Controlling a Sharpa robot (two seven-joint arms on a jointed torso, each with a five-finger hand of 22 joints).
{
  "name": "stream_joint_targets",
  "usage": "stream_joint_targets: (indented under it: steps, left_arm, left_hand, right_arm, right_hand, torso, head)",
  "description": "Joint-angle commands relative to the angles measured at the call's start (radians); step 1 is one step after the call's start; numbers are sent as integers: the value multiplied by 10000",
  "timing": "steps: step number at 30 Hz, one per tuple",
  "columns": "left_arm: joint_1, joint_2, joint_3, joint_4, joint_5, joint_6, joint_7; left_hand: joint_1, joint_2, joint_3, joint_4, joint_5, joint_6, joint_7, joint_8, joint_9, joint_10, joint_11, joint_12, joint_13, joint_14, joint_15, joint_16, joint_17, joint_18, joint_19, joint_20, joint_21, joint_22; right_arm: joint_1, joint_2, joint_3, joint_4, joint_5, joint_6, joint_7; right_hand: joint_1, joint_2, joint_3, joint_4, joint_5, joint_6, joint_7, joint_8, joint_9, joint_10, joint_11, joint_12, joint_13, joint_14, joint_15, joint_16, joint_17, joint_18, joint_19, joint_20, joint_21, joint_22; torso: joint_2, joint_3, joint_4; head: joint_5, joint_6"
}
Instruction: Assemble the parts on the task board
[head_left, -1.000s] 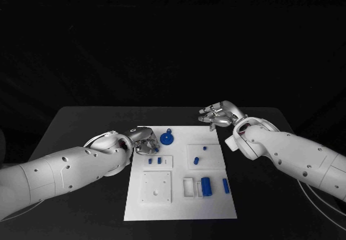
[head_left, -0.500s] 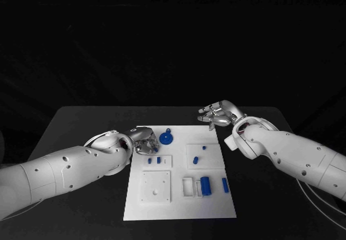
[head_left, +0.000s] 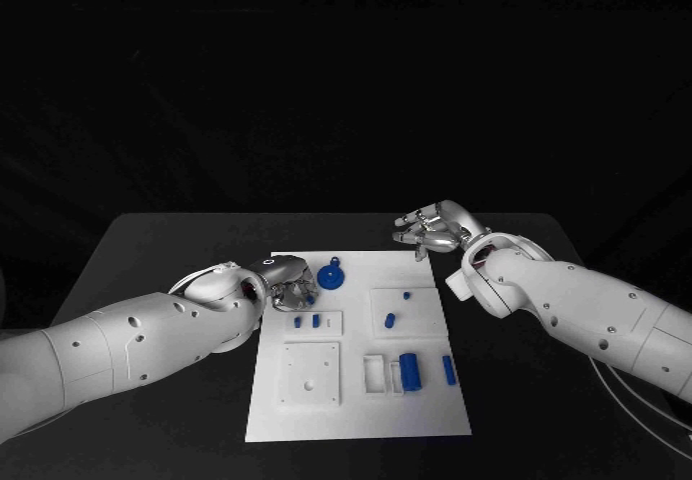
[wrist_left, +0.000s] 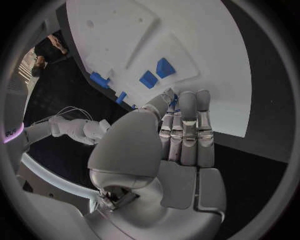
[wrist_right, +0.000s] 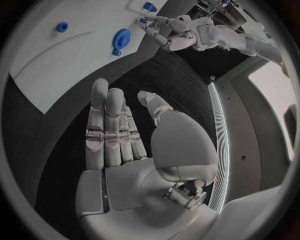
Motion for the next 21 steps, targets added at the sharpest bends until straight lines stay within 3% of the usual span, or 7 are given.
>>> stream_joint_targets:
  steps: [1, 10, 15, 21]
  left_arm:
    - [-13, 31, -4, 18, -199, -102, 8]
    - [-15, 0, -6, 36, -206, -214, -26]
    - [-16, -20, -7, 40, -270, -321, -47]
    - [-17, -38, -7, 49, -298, -387, -47]
  left_hand:
    - [-8, -140, -14, 71, -49, -120, -11, 5, -15, -21, 5, -51, 5, -26, 17, 40, 4, 118, 53, 1, -61, 200]
    - [0, -257, -41, 67, -81, -137, -27, 3, -16, 14, -2, -50, 7, -40, 13, 74, 11, 106, 84, -4, -109, 203]
    - [-35, -449, -150, 73, -138, -455, -242, -1, -19, -169, 13, 3, 13, -67, 0, 131, 30, 78, 130, -17, -163, 196]
    - [15, -491, -334, 87, -158, -611, -301, 3, -16, -378, 66, 20, 15, -94, 17, 157, 34, 46, 169, -27, -268, 193]
  right_arm:
    - [-9, 11, 5, 0, 29, 113, 105]
    - [-11, 11, 4, -10, 30, 126, 103]
    - [-12, 2, 4, -9, 30, 132, 103]
    - [-13, -8, 4, -13, 30, 130, 100]
  right_hand:
    - [-131, 7, 49, 2, 36, 18, 83, -33, -9, 53, 22, -44, -10, -7, 48, 64, -14, 63, -30, 36, 48, 1]
    - [-131, 7, 49, 2, 36, 18, 83, -33, -9, 53, 22, -44, -10, -7, 48, 64, -14, 63, -30, 36, 48, 1]
    - [-131, 7, 49, 2, 36, 18, 83, -33, -9, 53, 22, -44, -10, -7, 48, 64, -14, 63, -30, 36, 48, 1]
    - [-131, 7, 49, 2, 36, 18, 83, -33, -9, 53, 22, -44, -10, -7, 48, 64, -14, 63, -30, 36, 48, 1]
  torso:
    - [-6, -3, 7]
    - [-7, -1, 7]
    - [-3, -1, 11]
    - [-3, 1, 3]
  head:
    - [1, 3]
    - [16, -11]
    - [16, 0]
    - [37, 11]
